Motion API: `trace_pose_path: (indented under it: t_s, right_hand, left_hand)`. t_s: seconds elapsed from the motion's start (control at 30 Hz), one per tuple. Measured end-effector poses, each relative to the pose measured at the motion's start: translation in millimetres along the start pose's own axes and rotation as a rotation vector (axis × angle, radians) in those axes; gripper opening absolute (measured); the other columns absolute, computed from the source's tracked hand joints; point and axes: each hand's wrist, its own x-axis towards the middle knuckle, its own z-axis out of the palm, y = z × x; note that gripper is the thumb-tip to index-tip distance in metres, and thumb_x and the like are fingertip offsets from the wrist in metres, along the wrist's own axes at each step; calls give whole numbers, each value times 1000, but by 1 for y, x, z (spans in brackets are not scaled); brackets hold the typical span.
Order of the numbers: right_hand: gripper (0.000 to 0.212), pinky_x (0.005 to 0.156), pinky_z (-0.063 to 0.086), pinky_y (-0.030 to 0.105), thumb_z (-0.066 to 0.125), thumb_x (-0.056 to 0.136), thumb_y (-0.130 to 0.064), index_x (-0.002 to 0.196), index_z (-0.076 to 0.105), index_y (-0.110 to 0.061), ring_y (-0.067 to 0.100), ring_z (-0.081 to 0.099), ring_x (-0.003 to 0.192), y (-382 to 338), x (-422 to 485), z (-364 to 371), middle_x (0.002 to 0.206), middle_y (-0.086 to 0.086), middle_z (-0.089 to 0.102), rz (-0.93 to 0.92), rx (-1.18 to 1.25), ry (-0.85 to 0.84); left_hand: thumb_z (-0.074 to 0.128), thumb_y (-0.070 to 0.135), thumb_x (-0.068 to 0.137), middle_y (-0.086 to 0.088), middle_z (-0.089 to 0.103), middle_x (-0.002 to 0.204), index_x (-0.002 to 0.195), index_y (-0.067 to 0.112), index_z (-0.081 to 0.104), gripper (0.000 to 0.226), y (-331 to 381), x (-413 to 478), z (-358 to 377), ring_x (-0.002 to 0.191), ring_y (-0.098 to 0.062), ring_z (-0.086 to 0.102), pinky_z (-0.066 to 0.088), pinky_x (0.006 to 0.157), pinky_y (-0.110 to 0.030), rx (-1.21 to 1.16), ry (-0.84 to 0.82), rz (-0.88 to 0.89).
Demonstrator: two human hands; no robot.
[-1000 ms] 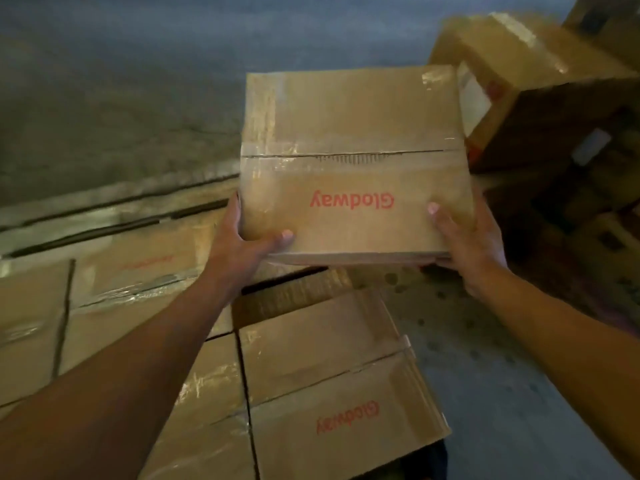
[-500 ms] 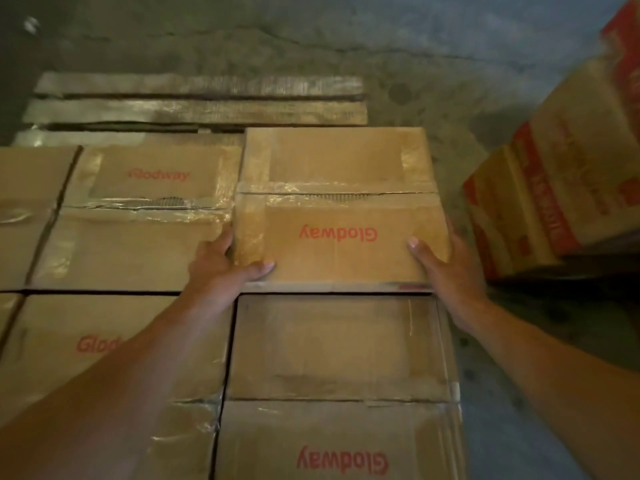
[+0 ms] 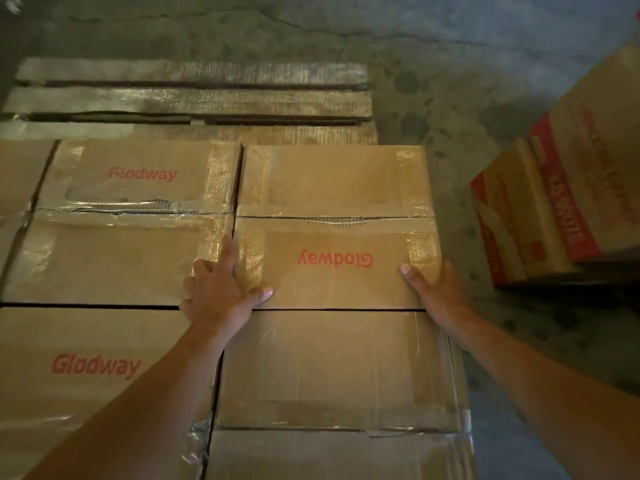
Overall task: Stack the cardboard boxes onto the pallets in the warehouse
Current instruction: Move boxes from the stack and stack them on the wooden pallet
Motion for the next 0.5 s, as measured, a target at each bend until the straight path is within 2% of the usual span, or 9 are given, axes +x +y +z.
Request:
trace_pose_path:
  t_s: [0.1,0.23,0.37,0.5]
  right_hand:
    - [78,93,38,35,61,88,-64,150,33,-25,24,52,120,-4,1,-1,124,-7,49,29,-9,-24]
    - [74,90,35,32,60,94,-55,151,28,-20,29,49,129,-14,-3,-9,142,5,49,66,-36,-109]
    - [83,108,37,44,54,95,-62,154,22,-14,36,42,139,-25,-6,-22,154,12,41,41,-158,-87]
    - [81,111,34,50,45,97,-65,158,17,-18,38,35,144,-22,-29,-53,160,12,33,22,-235,-6]
  left_hand:
    - [82,51,75,-15,36,139,155,44,11,107,12,-2,-5,128,-40,35,35,100,-55,100,0,-12]
    - [81,53,74,-14,36,135,155,44,4,112,34,-10,-10,120,-36,39,38,93,-51,273,87,-30]
    - [79,45,81,-11,34,137,157,40,7,105,48,-25,-9,123,-34,39,38,97,-51,261,149,20]
    - [70,40,90,-14,41,143,158,32,19,86,56,-57,-5,129,-37,43,42,101,-54,134,141,130]
